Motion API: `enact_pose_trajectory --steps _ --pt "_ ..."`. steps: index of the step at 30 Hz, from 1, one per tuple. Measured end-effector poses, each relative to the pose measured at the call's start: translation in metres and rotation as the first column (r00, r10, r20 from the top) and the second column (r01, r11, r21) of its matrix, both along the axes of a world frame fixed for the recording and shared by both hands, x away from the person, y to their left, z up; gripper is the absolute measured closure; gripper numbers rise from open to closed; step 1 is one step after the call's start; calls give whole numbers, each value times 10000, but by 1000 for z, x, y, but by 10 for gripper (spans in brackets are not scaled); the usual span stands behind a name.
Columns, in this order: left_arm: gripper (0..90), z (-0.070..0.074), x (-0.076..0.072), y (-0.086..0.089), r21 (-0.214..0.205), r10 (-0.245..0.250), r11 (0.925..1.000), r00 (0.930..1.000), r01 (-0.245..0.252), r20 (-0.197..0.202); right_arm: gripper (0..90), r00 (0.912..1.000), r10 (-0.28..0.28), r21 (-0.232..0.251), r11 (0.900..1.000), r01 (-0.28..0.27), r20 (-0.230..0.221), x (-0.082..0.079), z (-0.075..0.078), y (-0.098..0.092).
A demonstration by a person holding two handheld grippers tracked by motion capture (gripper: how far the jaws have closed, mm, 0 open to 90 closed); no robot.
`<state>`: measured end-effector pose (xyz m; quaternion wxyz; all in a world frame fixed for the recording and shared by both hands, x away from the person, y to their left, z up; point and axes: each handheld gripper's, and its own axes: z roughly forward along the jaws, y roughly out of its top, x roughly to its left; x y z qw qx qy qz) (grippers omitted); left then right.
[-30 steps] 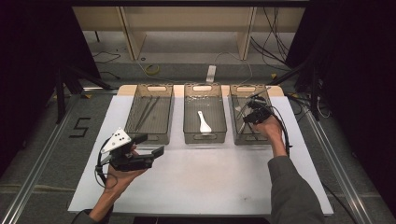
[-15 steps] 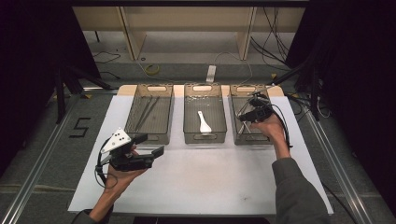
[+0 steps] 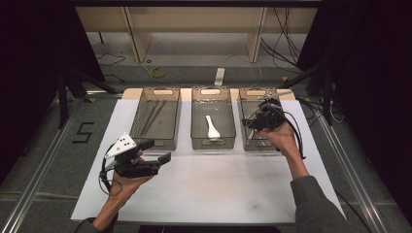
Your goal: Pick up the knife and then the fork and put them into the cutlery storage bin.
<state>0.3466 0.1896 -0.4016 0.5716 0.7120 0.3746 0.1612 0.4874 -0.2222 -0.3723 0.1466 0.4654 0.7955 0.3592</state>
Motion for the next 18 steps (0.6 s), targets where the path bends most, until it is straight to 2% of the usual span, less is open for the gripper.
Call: enact_pose_trajectory --steps 10,18 --pt "161 0 0 -1 77 -94 9999 10000 94 -33 284 9933 567 634 9960 -632 1005 -37 9 10" --pt "161 -1 0 -2 33 -133 9999 9999 134 -87 275 9875 720 1094 9901 -878 1405 -55 6 13"
